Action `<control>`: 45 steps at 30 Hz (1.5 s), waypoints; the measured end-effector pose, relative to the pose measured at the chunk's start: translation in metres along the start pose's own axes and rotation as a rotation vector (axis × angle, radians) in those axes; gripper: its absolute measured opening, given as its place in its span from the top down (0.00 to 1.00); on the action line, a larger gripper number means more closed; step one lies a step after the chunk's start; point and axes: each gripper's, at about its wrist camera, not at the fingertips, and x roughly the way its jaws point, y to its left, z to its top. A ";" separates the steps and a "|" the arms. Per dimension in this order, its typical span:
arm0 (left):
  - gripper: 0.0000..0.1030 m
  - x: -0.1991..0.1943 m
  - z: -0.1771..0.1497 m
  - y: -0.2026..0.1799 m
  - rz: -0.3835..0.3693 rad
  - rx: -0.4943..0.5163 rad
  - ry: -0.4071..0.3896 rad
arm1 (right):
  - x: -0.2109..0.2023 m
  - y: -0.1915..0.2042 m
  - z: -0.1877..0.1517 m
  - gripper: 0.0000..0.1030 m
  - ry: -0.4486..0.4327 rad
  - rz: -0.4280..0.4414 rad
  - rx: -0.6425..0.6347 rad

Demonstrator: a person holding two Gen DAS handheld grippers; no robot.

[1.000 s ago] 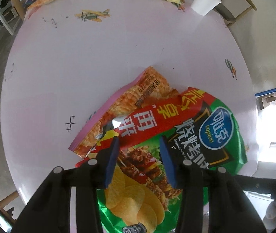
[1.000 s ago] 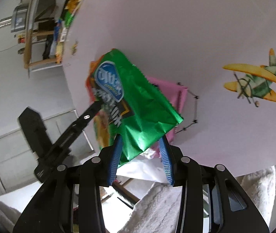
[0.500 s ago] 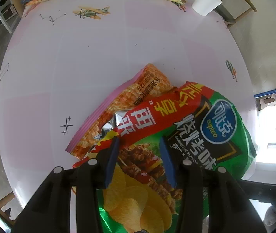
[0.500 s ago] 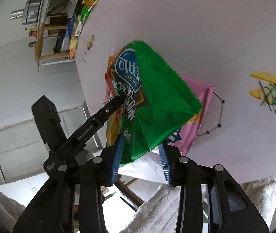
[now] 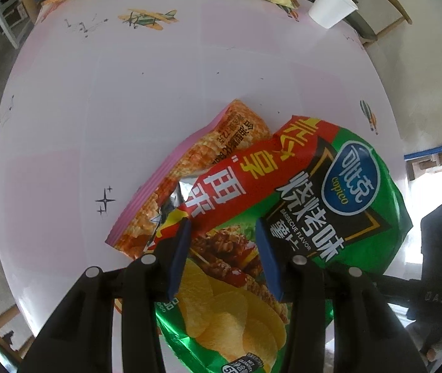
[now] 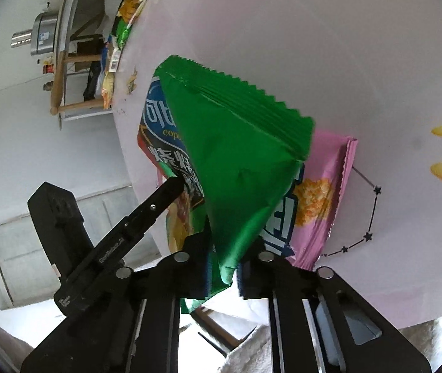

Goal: Collect trash
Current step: 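Grasp the orange chip bag with the left gripper while the right gripper grasps the green Copico bag, then lift both snack bags off the table with both grippers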

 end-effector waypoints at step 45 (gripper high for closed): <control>0.54 -0.009 -0.003 0.052 -0.152 -0.390 0.019 | -0.041 -0.031 0.034 0.98 0.069 -0.267 -0.273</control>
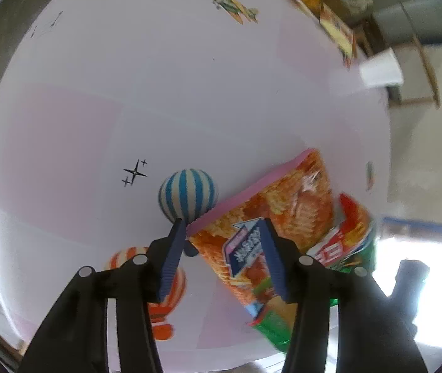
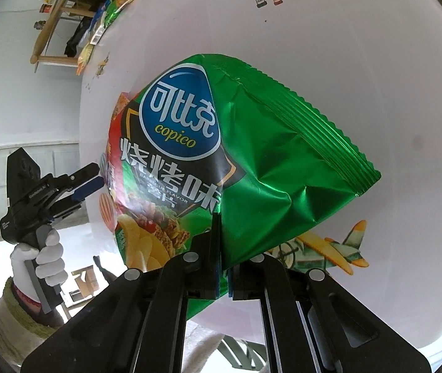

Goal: Collect trash
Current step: 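Lift both snack bags off the table with both grippers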

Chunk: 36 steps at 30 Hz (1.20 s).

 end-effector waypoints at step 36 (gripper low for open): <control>0.48 0.019 0.035 -0.020 -0.052 0.143 0.167 | -0.019 -0.024 -0.014 0.98 -0.012 0.036 0.012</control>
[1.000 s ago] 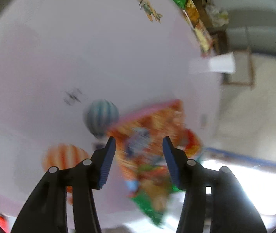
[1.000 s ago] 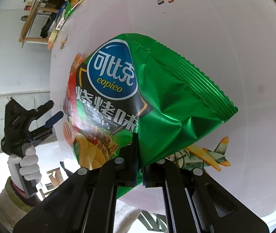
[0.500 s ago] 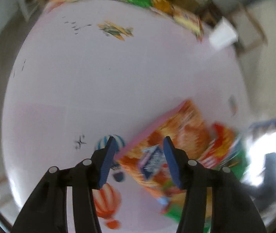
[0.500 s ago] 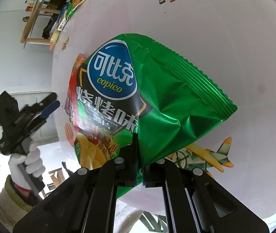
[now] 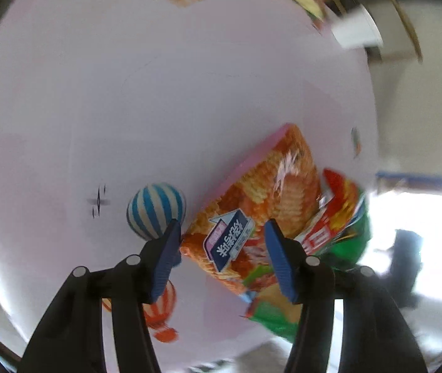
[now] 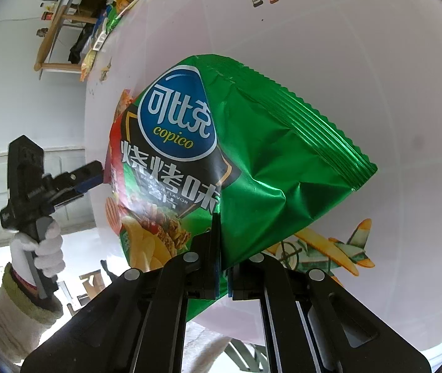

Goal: Collect trash
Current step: 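Lift both snack bags off the table with both grippers, then carry both bags over the wastebasket and open both grippers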

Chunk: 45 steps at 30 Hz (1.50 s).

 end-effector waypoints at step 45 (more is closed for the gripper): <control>0.99 -0.029 -0.008 -0.159 -0.194 0.264 -0.039 | -0.092 -0.029 -0.031 0.99 -0.233 0.327 0.204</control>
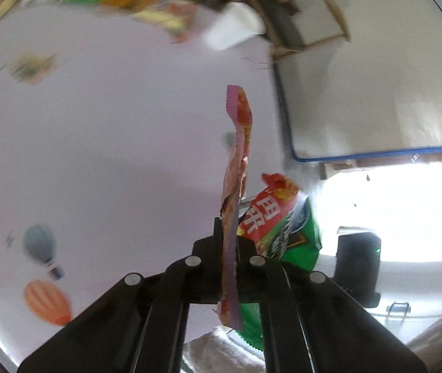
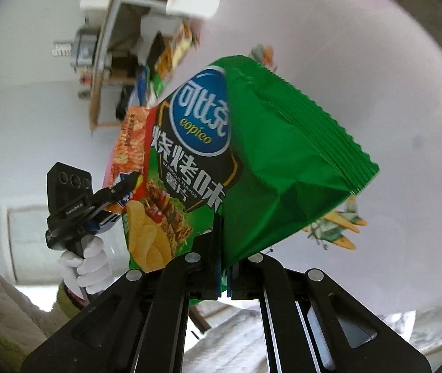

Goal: Collect trash
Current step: 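Carry both bags over the wastebasket and open both grippers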

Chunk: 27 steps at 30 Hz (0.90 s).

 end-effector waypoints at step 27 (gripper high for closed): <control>0.99 0.331 0.035 -0.289 0.024 0.567 0.252 | -0.253 -0.302 0.007 0.99 -0.524 -0.175 0.450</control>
